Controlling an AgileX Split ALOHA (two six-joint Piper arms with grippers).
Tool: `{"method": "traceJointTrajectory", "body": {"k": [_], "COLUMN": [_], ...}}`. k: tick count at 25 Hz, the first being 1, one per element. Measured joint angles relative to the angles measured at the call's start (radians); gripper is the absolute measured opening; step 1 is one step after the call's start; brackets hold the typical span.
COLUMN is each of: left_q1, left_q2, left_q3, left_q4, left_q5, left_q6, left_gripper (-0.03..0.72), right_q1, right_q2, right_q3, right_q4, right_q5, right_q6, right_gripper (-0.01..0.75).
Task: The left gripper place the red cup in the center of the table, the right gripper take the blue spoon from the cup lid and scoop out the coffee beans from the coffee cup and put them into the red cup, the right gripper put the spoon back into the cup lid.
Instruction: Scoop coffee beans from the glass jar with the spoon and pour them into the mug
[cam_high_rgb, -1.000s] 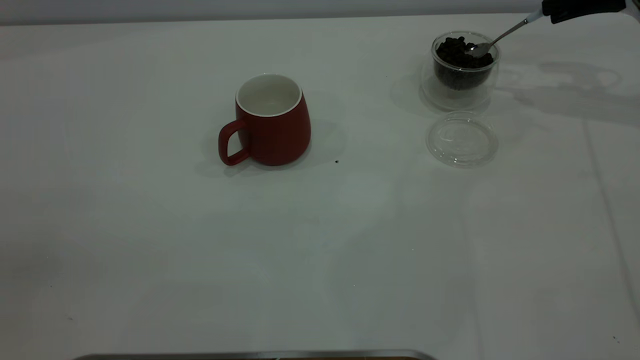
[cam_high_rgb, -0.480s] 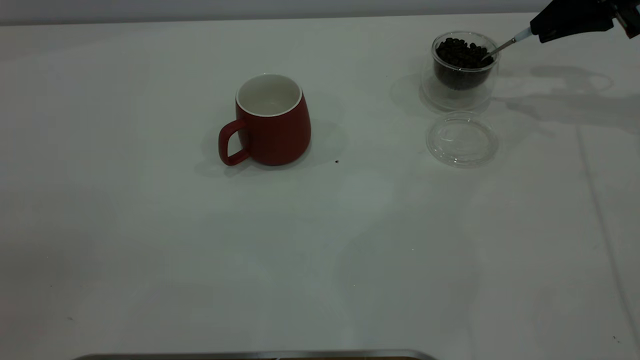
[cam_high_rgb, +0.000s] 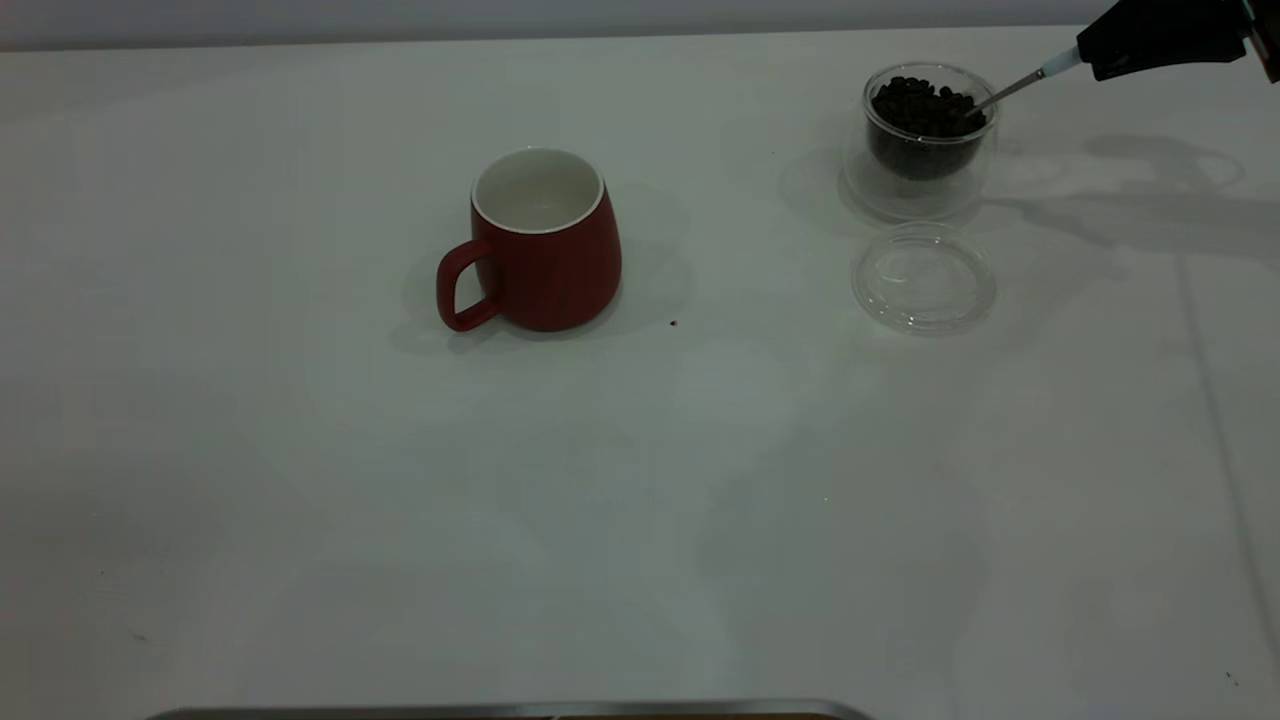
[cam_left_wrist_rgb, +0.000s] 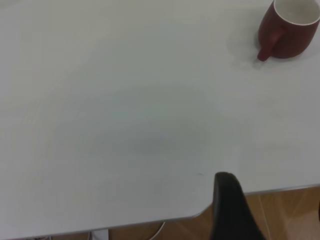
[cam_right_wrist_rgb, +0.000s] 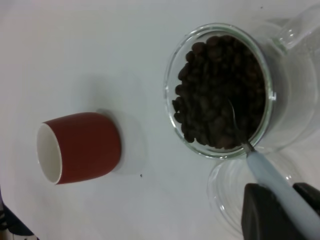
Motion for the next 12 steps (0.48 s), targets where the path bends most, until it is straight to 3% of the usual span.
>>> {"method": "traceJointTrajectory", "body": {"k": [12], "left_q1": [0.0], "left_q2": [0.0], "left_q3": [0.0], "left_q4": [0.0], "left_q5": [0.0], "left_q6": [0.0], "left_gripper": [0.472], "right_q1": [-0.025], "right_q2": [0.002], "right_q3": [0.0], "right_q4": [0.051], "right_q5": [0.024], "right_q6": [-0.045], "right_gripper": [0.113]}}
